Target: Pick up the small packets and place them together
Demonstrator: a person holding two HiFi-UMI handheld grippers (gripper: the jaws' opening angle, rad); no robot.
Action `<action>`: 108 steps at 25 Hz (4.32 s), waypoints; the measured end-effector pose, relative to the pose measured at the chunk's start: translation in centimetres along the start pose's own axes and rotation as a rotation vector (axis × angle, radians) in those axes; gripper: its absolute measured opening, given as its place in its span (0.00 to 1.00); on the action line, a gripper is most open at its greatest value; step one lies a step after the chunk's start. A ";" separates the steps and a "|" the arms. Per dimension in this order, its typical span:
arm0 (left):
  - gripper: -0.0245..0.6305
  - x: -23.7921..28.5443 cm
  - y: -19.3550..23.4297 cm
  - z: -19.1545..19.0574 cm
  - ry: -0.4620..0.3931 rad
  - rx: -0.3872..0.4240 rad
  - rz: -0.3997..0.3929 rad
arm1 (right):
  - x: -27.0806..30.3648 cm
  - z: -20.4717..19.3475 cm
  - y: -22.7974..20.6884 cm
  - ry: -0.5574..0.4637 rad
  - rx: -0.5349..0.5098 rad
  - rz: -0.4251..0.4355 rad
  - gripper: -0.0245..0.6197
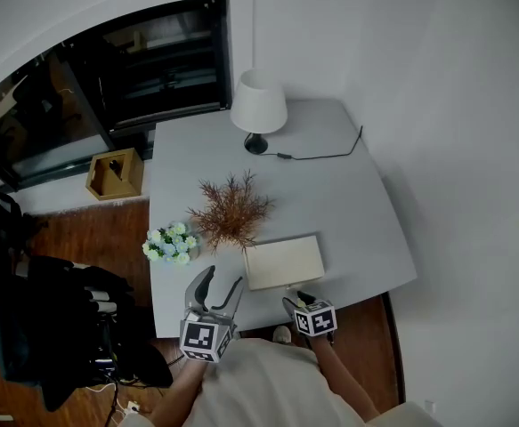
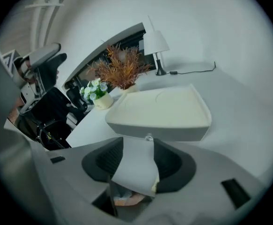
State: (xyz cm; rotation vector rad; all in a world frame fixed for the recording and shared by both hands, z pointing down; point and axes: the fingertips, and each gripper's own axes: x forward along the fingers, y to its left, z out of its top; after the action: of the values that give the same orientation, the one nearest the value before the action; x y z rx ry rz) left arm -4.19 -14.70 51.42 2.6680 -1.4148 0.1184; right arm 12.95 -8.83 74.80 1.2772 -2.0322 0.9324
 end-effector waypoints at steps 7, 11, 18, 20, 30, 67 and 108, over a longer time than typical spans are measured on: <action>0.42 -1.0 0.5 -0.3 -0.002 -0.014 0.038 | 3.8 -1.2 -2.0 0.120 0.030 -0.059 0.35; 0.42 -1.6 1.2 -0.5 0.002 -0.024 0.060 | 5.0 -1.1 -2.4 0.135 0.087 -0.094 0.31; 0.42 -2.7 1.8 -1.1 0.018 -0.030 0.068 | 5.7 -0.6 -2.9 0.111 0.178 -0.061 0.14; 0.42 -2.8 1.9 -1.2 0.021 -0.031 0.065 | 5.4 -0.9 -2.7 0.128 0.162 -0.055 0.14; 0.42 -2.6 0.9 -1.5 0.023 -0.041 0.016 | 1.9 -6.4 -0.6 0.218 0.161 -0.015 0.14; 0.42 -3.2 -1.0 0.2 -0.006 -0.032 -0.021 | -14.3 7.0 0.2 -0.486 -0.044 -0.200 0.47; 0.47 0.5 -2.9 -0.5 0.063 -0.080 -0.089 | -1.4 0.3 -1.4 0.102 -0.119 0.028 0.66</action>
State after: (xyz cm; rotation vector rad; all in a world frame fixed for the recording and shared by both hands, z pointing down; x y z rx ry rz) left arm -1.51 -13.38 51.81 2.6331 -1.2536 0.1331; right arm 14.77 -8.71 73.94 1.1183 -1.9990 0.8572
